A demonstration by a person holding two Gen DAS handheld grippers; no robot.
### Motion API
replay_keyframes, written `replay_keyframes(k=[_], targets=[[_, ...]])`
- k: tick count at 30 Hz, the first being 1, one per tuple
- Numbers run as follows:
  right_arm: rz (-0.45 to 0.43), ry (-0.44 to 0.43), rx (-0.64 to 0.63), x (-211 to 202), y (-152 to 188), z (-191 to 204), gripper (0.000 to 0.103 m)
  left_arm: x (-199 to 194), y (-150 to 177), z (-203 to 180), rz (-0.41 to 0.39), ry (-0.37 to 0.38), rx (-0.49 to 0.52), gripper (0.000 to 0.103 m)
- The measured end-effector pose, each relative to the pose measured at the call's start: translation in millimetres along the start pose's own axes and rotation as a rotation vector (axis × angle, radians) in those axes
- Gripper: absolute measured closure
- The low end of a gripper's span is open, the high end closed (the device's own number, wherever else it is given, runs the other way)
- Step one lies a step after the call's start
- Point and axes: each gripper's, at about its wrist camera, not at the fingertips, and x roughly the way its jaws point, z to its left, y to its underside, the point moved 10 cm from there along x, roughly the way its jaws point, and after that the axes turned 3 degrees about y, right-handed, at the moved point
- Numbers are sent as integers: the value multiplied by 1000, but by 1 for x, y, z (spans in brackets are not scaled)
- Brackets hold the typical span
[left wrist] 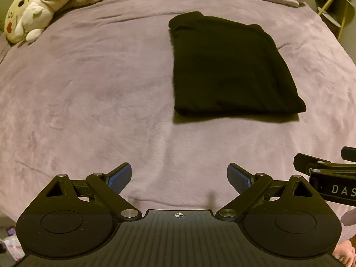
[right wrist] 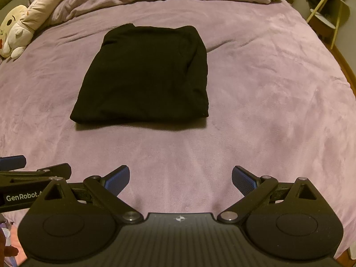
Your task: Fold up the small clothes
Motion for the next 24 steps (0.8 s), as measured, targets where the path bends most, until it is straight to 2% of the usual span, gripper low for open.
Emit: replay_keyframes(k=[24], targets=[[6,3,-1,1,-1,0,5,-1,0,-1,7,15,-4,7]])
